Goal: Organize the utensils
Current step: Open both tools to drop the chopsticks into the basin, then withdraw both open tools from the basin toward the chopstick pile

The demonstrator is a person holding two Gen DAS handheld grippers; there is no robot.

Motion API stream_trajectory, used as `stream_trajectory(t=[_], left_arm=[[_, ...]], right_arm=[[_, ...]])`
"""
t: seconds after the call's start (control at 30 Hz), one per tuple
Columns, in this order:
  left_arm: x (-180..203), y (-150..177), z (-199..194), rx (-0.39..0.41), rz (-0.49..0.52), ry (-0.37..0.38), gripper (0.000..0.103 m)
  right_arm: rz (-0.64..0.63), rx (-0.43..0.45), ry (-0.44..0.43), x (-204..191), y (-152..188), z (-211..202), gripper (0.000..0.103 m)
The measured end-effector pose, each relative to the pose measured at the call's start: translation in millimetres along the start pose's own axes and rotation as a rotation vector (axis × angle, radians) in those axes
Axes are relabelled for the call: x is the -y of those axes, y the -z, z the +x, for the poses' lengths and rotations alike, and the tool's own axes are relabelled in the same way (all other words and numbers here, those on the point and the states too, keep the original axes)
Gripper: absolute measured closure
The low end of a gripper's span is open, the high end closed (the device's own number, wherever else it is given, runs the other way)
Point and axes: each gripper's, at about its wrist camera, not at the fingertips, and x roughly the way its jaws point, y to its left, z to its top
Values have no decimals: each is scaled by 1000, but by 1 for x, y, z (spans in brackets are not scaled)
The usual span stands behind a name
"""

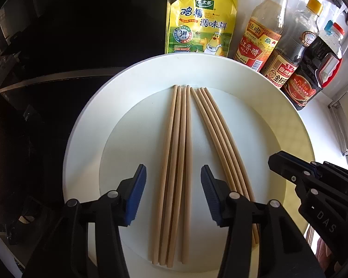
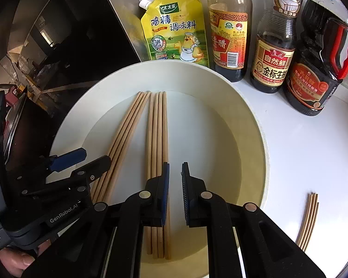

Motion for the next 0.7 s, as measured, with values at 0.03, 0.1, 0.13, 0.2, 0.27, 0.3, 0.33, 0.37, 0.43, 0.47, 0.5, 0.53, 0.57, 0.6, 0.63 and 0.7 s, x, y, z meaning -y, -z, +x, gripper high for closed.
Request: stream_trajectory(t=[0.03, 0.1, 0.13, 0.2, 0.27, 0.3, 0.33, 0.37, 0.43, 0.47, 0.5, 0.53, 0.57, 0.6, 0.63, 0.7], left_arm=[[1, 0, -3, 1, 0, -1, 54], [2, 2, -8, 3, -2, -1, 52], [2, 3, -10, 3, -5, 0, 47], [4, 6, -17, 7, -6, 13, 42], [8, 9, -24, 19, 4, 10, 42], [11, 11, -29, 27, 11, 9, 42], [14, 12, -32, 33, 15, 8, 41], [17, 14, -36, 37, 18, 8, 39], [24, 19, -43, 46, 26, 12, 36], [28, 22, -47, 50, 32, 15, 35], [33, 25, -51, 54, 38, 18, 35], [37, 27, -53, 57, 45, 21, 35], [42, 30, -56, 60, 51, 23, 34], [47, 33, -60, 61, 57, 26, 34], [51, 36, -62, 63, 62, 29, 32], [60, 42, -66, 67, 74, 34, 31]], right_arm=[[2, 2, 0, 0, 0, -1, 93], [4, 9, 2, 2, 5, -7, 92], [4, 11, 3, 2, 6, -9, 92], [8, 21, 5, 5, 10, -15, 87], [17, 33, 7, 6, 16, -23, 85], [21, 40, 9, 9, 20, -28, 85], [25, 45, 11, 11, 23, -32, 85], [30, 50, 14, 13, 27, -37, 85], [40, 64, 20, 19, 35, -47, 81], [45, 70, 25, 22, 38, -52, 79], [52, 78, 31, 26, 42, -57, 76], [57, 83, 36, 29, 46, -61, 74], [63, 88, 41, 34, 50, -65, 74], [69, 91, 46, 38, 54, -69, 74], [74, 94, 53, 42, 58, -73, 73], [87, 101, 68, 51, 66, -79, 68]])
